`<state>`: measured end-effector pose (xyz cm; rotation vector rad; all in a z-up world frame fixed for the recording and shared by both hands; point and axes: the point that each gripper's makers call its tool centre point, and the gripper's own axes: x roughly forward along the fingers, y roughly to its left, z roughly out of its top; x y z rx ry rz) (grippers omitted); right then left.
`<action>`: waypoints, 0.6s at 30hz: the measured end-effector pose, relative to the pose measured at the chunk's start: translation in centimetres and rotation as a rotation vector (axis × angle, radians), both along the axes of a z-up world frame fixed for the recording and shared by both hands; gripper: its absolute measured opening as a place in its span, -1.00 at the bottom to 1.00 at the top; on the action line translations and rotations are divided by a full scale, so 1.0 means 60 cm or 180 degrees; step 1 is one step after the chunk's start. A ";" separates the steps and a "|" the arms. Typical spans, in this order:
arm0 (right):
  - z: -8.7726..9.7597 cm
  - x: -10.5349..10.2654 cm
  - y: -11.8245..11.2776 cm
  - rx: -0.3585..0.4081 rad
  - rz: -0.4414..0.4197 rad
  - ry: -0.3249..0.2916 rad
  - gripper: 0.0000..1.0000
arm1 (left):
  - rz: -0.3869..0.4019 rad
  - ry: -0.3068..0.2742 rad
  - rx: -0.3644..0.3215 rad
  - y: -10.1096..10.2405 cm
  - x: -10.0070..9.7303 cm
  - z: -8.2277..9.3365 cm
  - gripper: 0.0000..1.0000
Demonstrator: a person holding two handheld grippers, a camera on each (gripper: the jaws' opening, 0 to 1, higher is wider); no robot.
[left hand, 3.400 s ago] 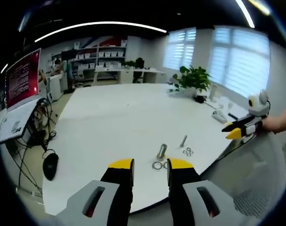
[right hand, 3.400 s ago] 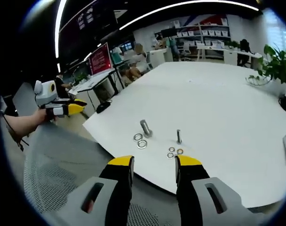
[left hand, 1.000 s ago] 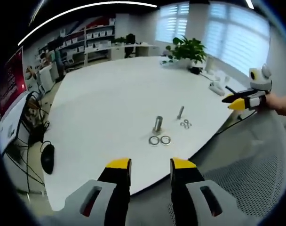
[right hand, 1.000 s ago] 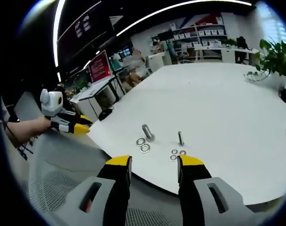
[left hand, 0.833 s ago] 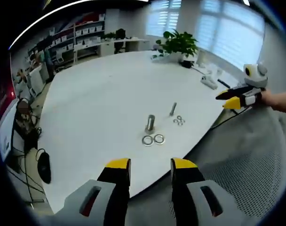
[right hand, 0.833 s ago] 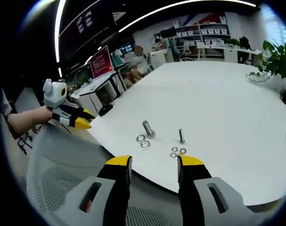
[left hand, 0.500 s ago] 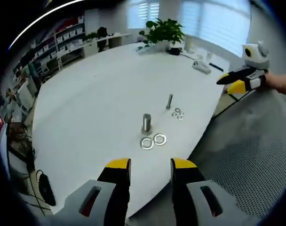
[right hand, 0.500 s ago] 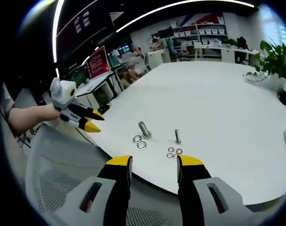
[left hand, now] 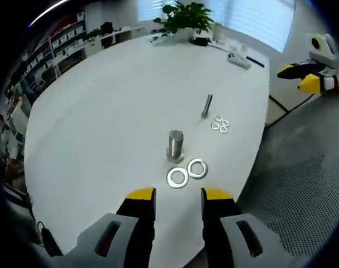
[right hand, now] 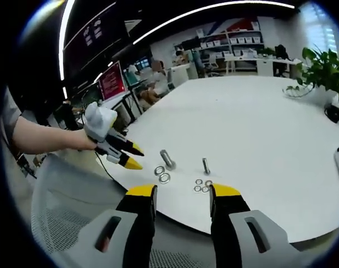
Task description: Place the washer onto the threaded stud by aligning its center hole with the stud, sliding it down to the base, and recovering from edge contact or off-axis alignment until the washer reaches the visible bottom stop.
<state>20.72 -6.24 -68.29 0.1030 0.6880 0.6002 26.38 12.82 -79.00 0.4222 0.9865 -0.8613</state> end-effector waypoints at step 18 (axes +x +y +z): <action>-0.002 0.001 -0.004 -0.0015 -0.0026 -0.0004 -0.21 | -0.0647 0.0191 0.0456 -0.025 0.027 -0.072 -0.43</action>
